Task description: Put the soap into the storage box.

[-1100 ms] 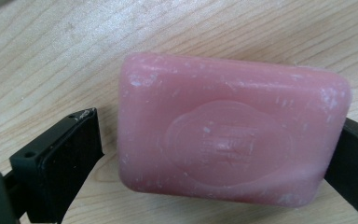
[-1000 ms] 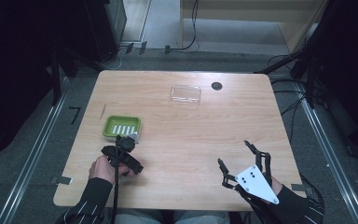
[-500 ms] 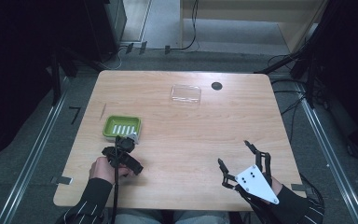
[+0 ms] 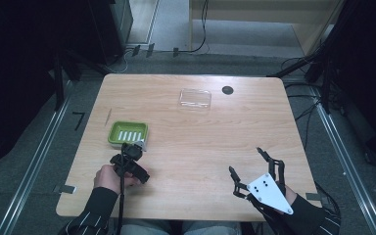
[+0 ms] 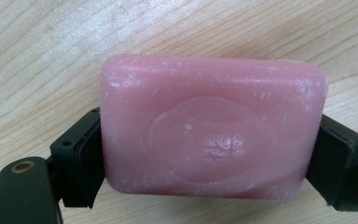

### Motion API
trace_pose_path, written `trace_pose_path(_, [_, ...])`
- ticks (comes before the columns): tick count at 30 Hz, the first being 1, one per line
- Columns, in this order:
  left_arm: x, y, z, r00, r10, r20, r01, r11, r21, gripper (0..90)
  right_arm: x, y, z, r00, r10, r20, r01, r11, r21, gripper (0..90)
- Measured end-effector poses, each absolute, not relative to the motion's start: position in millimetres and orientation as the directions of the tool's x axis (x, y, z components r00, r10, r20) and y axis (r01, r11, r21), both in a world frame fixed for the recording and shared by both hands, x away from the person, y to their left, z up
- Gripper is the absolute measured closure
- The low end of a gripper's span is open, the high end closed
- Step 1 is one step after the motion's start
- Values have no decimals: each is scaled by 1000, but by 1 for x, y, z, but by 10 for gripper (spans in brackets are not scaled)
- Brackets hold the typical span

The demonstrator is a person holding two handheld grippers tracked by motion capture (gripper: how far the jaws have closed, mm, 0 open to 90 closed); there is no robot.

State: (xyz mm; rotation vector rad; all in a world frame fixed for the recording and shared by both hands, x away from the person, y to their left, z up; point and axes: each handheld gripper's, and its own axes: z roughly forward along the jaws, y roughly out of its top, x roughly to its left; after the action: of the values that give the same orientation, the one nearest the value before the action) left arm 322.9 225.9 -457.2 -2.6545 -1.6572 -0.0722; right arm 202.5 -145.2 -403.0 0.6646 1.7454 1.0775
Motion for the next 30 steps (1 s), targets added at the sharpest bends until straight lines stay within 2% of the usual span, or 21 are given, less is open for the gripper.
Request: trace_pose_path(30, [323,227,-452,479,877,27,878,-479,-7,138,203,-146,-403,-402,806,-434,-32,461,887,132])
